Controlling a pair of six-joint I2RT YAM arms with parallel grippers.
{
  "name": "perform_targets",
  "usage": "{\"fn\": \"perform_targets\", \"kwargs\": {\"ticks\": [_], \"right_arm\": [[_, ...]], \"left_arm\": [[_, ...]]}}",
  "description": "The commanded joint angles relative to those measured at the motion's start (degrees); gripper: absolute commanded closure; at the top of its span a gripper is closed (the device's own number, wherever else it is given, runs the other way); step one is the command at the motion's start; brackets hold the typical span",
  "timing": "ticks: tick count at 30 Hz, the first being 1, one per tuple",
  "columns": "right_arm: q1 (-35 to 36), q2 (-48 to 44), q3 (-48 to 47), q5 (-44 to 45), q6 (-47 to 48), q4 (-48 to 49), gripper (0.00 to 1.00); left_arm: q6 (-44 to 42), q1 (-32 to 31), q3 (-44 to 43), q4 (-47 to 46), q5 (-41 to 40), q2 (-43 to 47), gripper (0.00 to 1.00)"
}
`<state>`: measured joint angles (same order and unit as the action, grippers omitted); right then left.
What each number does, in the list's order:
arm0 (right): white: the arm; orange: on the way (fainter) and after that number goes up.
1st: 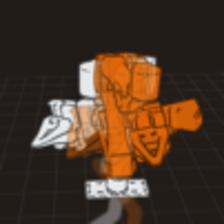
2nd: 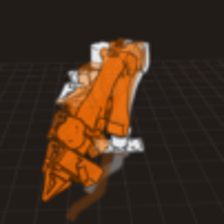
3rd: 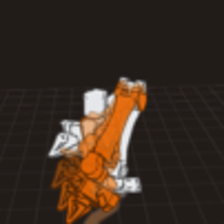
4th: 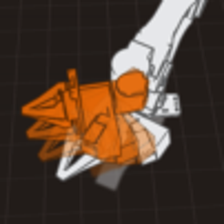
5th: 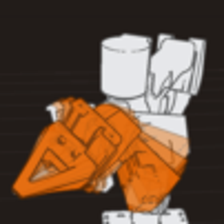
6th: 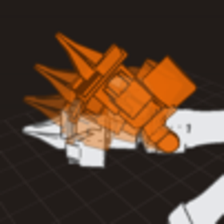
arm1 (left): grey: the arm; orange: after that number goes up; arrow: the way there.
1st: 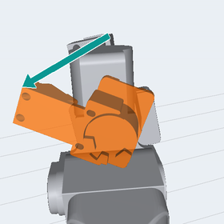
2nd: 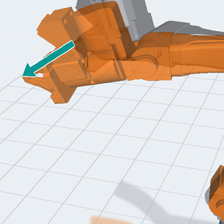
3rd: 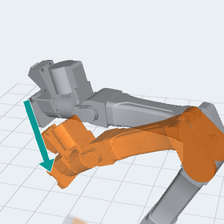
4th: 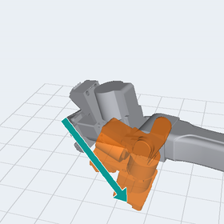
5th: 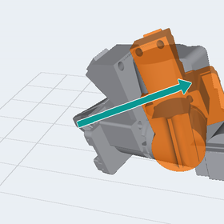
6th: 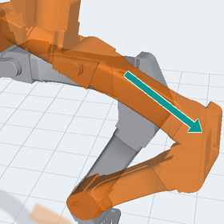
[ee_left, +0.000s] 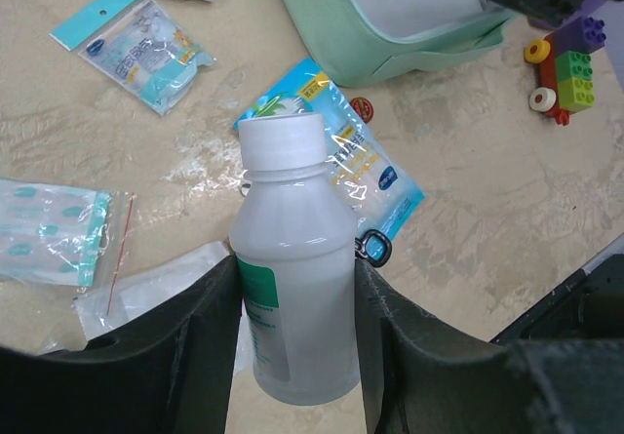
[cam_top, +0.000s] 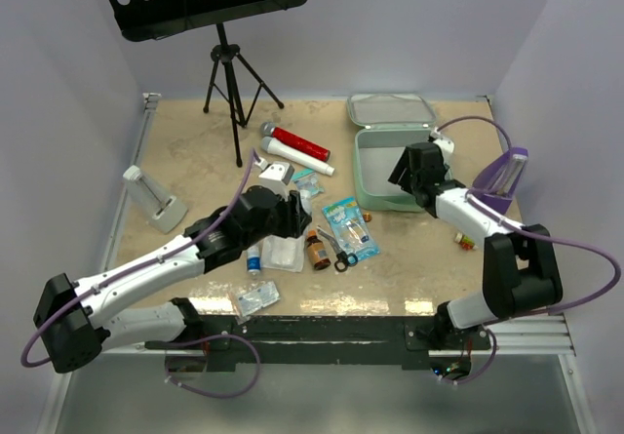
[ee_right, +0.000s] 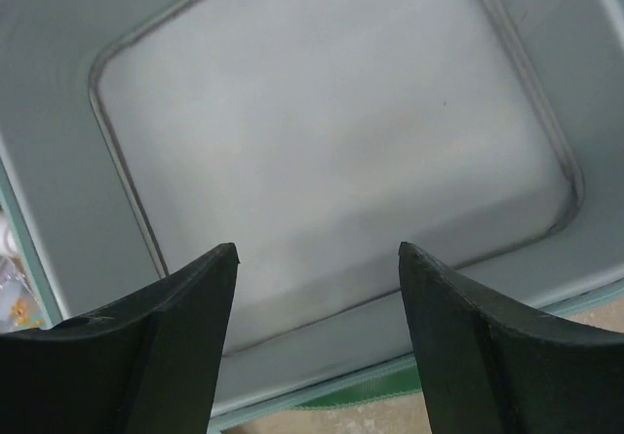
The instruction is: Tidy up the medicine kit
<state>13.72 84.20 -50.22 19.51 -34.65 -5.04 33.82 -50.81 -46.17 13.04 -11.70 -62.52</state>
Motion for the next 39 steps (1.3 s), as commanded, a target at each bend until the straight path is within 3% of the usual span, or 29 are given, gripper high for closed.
{"fn": "perform_targets", "kwargs": {"ticks": [1, 10, 33, 39], "right_arm": [[2.6, -1.2, 3.4, -4.1, -1.2, 2.0, 0.29], [13.4, 2.2, 5.0, -7.9, -9.4, 4.7, 0.26], [17.0, 12.0, -6.4, -25.6, -12.4, 17.7, 0.21], [15.6, 14.3, -12.1, -30.2, -10.6, 15.3, 0.16]], "left_arm": [[-1.1, -0.1, -1.5, -6.7, 1.9, -0.7, 0.88], [-0.5, -0.1, -3.1, -9.8, 3.7, -4.3, 0.89], [0.2, 0.2, -5.6, -10.5, -1.0, -6.1, 0.90], [0.9, 0.4, -5.6, -10.0, -2.8, -5.4, 0.90]]}}
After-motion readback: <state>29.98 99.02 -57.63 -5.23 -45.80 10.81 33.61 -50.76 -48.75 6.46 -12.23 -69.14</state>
